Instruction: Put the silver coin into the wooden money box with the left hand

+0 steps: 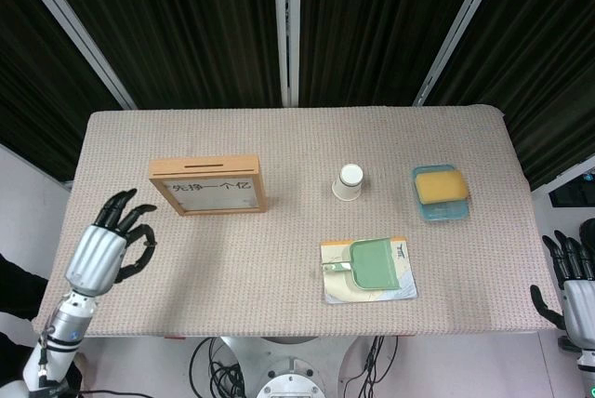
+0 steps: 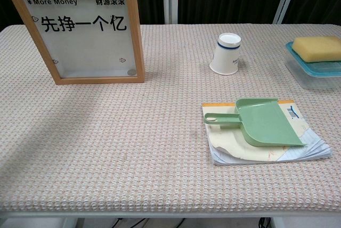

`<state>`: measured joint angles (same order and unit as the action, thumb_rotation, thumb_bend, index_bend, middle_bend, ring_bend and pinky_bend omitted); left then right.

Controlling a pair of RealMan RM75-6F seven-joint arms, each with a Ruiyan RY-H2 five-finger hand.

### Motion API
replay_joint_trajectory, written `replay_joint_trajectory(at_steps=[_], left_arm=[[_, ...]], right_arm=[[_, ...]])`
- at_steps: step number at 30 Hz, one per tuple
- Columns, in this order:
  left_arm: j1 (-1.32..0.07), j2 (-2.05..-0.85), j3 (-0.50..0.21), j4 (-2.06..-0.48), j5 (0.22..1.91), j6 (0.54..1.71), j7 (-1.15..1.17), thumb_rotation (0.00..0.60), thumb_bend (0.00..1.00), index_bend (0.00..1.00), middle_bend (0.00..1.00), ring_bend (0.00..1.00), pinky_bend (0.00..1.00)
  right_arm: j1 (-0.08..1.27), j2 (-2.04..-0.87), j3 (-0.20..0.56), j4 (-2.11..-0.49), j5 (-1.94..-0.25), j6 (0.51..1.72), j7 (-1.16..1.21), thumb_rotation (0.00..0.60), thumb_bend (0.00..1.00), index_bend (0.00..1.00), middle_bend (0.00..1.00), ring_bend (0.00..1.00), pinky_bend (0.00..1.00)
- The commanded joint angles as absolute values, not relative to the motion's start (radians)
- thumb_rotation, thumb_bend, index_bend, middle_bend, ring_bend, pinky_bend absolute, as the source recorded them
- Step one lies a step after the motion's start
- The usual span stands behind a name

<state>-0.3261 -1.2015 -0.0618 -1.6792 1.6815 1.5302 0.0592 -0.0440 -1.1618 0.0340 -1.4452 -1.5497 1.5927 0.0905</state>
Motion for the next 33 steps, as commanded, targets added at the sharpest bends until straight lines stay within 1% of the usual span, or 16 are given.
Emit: replay_joint_trajectory(at_steps=[1,5,8,12,18,22,25,33], left_arm=[[-0.388,-1.099,-0.148,-1.756,1.615,1.472,-0.027,0.600,0.41,0.61,0.24,0.04,0.12],[-0.444,-1.050,-0.206,-1.805,1.547,1.393,-0.087,0.600,0.41,0.61,0.24,0.04,0.12],[-0.498,-1.034,-0.246,-1.835,1.479,1.305,-0.129,0.600,0.41,0.61,0.24,0.04,0.12],[-0.583,-1.034,-0.290,-1.835,1.379,1.167,-0.141,0.600,0.41,0.61,0.24,0.04,0.11],[-0.690,-1.059,-0.333,-1.803,1.237,1.005,-0.128,0.600,0.41,0.61,0.24,0.04,0.11],[-0.746,-1.086,-0.346,-1.774,1.130,0.925,-0.098,0.600,0.41,0.61,0.24,0.04,0.11],[-0.776,-1.104,-0.346,-1.753,1.055,0.885,-0.072,0.600,0.41,0.61,0.24,0.04,0.11],[-0.810,-1.138,-0.339,-1.708,0.921,0.866,-0.015,0.600,0.41,0.61,0.24,0.04,0.11]], right_arm=[[-0.046,-1.161,0.035,-1.449,-1.550,1.595,0.087,0.600,0.34,0.00,0.00,0.00,0.00],[-0.044,-1.161,0.036,-1.455,-1.546,1.592,0.078,0.600,0.34,0.00,0.00,0.00,0.00],[-0.040,-1.162,0.036,-1.461,-1.549,1.587,0.069,0.600,0.34,0.00,0.00,0.00,0.00],[-0.036,-1.162,0.034,-1.469,-1.551,1.581,0.057,0.600,0.34,0.00,0.00,0.00,0.00],[-0.038,-1.160,0.037,-1.472,-1.543,1.580,0.055,0.600,0.34,0.00,0.00,0.00,0.00],[-0.038,-1.160,0.037,-1.470,-1.543,1.582,0.060,0.600,0.34,0.00,0.00,0.00,0.00],[-0.039,-1.160,0.037,-1.465,-1.540,1.580,0.065,0.600,0.34,0.00,0.00,0.00,0.00],[-0.039,-1.158,0.040,-1.453,-1.534,1.578,0.084,0.600,0.34,0.00,0.00,0.00,0.00]])
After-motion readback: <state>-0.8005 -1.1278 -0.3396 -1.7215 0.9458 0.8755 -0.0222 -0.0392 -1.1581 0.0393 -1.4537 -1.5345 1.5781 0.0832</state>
